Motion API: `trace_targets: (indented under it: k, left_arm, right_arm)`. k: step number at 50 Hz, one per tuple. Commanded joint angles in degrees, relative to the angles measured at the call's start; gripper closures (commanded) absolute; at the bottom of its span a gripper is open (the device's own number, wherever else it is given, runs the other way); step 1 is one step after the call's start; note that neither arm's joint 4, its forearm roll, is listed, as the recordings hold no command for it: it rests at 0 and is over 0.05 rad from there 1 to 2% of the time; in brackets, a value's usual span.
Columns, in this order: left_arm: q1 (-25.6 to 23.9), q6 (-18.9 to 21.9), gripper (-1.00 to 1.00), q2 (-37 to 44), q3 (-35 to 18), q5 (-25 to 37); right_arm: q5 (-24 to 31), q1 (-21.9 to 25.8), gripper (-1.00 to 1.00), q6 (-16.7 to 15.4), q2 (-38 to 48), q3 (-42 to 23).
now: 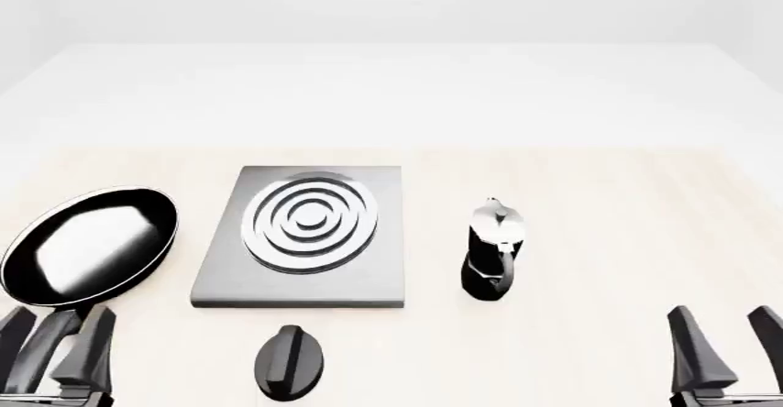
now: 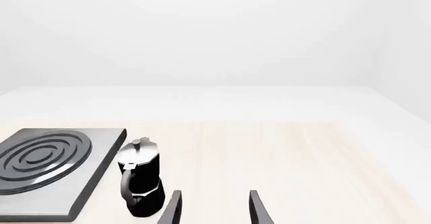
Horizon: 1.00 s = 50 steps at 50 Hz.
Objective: Turn on the stove and put the frying pan on it.
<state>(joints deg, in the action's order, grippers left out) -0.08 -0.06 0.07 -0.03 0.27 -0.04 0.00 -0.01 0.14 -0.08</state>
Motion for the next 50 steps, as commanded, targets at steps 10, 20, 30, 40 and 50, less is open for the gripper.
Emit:
trace_targets:
  k: [10, 20, 30, 40, 50]
  left_arm:
    - [-3.7, 3.5, -1.00, 8.3, 0.0, -3.5]
    - [-8.1, 2.3, -1.00, 13.9, -2.7, -0.4]
    - [-12.0, 0.1, -1.00, 20.5, -4.2, -0.8]
    - [-15.3, -4.2, -1.00, 21.9, -6.3, 3.0]
    - [-20.8, -7.5, -1.00, 22.1, -7.9, 7.4]
  right_arm:
    - [-0.1, 0.0, -1.00, 0.0, 0.3, -0.2]
    - [-0.1, 0.0, -1.00, 0.0, 0.3, -0.2]
    - [-0.1, 0.0, -1.00, 0.0, 0.3, -0.2]
    - [-0.1, 0.0, -1.00, 0.0, 0.3, -0.2]
    - [-0.1, 0.0, -1.00, 0.0, 0.3, -0.2]
